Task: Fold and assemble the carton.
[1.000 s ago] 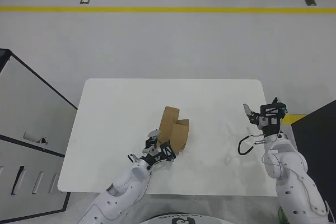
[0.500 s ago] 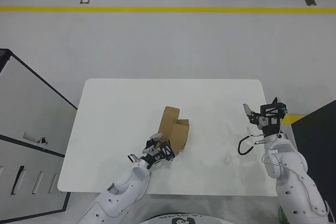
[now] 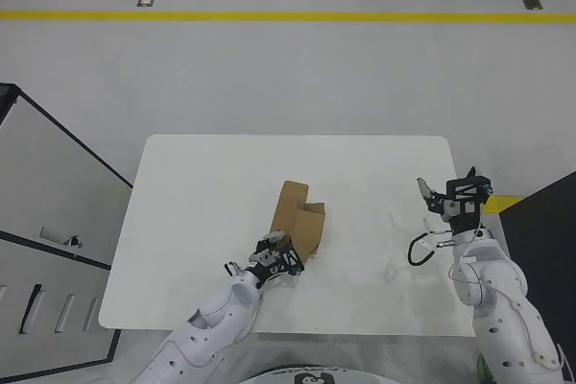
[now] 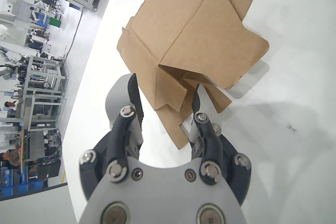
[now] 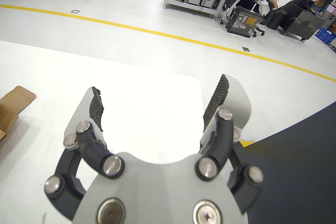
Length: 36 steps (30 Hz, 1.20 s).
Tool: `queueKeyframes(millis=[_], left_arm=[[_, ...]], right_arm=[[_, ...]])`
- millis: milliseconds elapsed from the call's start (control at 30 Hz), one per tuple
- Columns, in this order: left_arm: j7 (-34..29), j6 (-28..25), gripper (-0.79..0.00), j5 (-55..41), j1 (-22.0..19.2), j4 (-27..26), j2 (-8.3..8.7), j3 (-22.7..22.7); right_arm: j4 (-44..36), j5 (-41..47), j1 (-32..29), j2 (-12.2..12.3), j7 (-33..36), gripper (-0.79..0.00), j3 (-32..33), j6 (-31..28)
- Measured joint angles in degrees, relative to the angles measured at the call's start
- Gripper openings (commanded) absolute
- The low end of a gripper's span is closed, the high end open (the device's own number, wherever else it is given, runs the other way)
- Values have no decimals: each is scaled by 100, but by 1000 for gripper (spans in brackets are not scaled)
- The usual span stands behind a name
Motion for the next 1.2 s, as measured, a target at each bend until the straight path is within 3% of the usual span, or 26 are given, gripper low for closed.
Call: queueKeyframes(millis=[367, 667, 967, 1033, 1133, 1200], left_arm=[[-123, 144, -425, -88, -101, 103, -69, 81], [-315, 309, -419, -317, -117, 192, -127, 74], [-342, 490, -489, -445, -146, 266, -187, 118], [-339, 561, -533, -436, -145, 271, -199, 127], [-354, 648, -785, -421, -140, 261, -213, 132], [-366, 703, -785, -420, -135, 252, -220, 122]], right_arm=[[0, 0, 0, 0, 0, 0, 0, 0], [0, 0, 0, 0, 0, 0, 0, 0], [0, 0, 0, 0, 0, 0, 0, 0], [0, 0, 0, 0, 0, 0, 0, 0], [0, 0, 0, 0, 0, 0, 0, 0], [0, 0, 0, 0, 0, 0, 0, 0]])
